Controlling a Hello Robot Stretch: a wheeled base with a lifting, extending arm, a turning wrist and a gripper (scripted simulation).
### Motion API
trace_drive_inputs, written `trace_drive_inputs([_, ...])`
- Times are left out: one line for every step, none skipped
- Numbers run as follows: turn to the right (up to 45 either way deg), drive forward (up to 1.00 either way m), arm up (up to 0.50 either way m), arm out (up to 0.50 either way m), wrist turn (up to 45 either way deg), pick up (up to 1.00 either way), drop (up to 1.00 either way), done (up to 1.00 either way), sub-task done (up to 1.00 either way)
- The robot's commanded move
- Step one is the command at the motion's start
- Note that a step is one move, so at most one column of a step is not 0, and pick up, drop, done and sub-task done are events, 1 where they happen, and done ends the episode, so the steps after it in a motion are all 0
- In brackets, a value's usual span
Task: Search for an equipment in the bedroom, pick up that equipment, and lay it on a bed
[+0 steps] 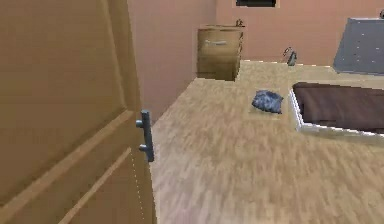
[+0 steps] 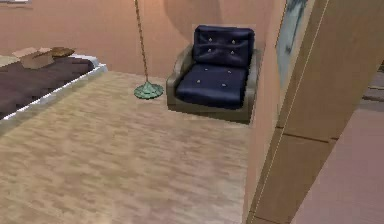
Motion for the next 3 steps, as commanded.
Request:
trace_drive_inputs([15.0,0.00,0.00,0.00,0.0,0.00,0.00,0.00,0.00])
trace_drive_inputs([0.0,0.75,0.00,0.00,0.0,0.00,0.00,0.00,0.00])
trace_drive_inputs([-3.0,0.00,0.00,0.00,0.0,0.00,0.00,0.00,0.00])
